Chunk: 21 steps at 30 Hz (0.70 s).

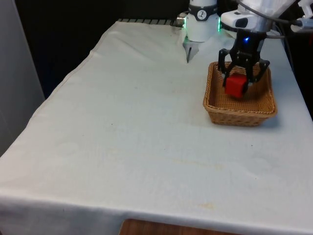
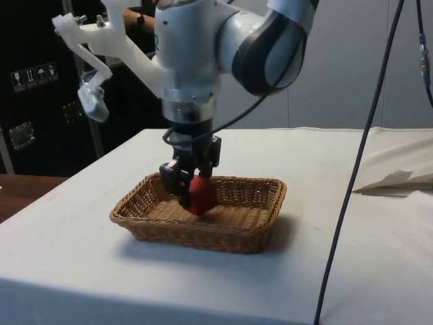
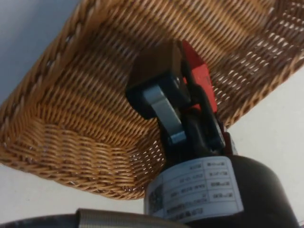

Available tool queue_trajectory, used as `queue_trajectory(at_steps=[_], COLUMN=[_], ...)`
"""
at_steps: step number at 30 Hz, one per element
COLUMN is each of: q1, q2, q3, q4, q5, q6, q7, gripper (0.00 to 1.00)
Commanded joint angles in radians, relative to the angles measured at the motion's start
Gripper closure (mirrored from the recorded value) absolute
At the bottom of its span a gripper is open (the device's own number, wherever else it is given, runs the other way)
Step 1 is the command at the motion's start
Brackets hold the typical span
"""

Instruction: Pick up the cube and place it into the basket.

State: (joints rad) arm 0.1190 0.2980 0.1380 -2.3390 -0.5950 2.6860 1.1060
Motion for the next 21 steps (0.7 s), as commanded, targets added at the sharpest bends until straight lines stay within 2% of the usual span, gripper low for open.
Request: queue_trajectory(at_steps=[1, 5, 6, 7, 13, 14, 16, 17, 18, 21], q1=[0.008, 0.007, 0.0, 0.007, 0.003, 0.003, 0.0, 0.003, 0.002, 0.002], q2=[-0.013, -0.02, -0.012, -0.019, -0.015, -0.014, -0.011, -0.014, -0.013, -0.013], q3=[-0.01, -0.005, 0.004, -0.004, 0.002, 0.003, 0.009, 0.003, 0.004, 0.004], q4=[-0.019, -0.046, -0.042, -0.048, -0.055, -0.056, -0.054, -0.057, -0.058, -0.059], q5=[-0.029, -0.054, -0.037, -0.056, -0.052, -0.051, -0.04, -0.05, -0.05, -0.049], q6=[0.025, 0.047, 0.034, 0.048, 0.051, 0.052, 0.038, 0.052, 0.052, 0.052], q7=[0.033, 0.067, 0.046, 0.071, 0.076, 0.076, 0.061, 0.076, 0.076, 0.076], gripper=[0.88, 0.88, 0.88, 0.88, 0.86, 0.81, 0.63, 0.63, 0.39, 0.09])
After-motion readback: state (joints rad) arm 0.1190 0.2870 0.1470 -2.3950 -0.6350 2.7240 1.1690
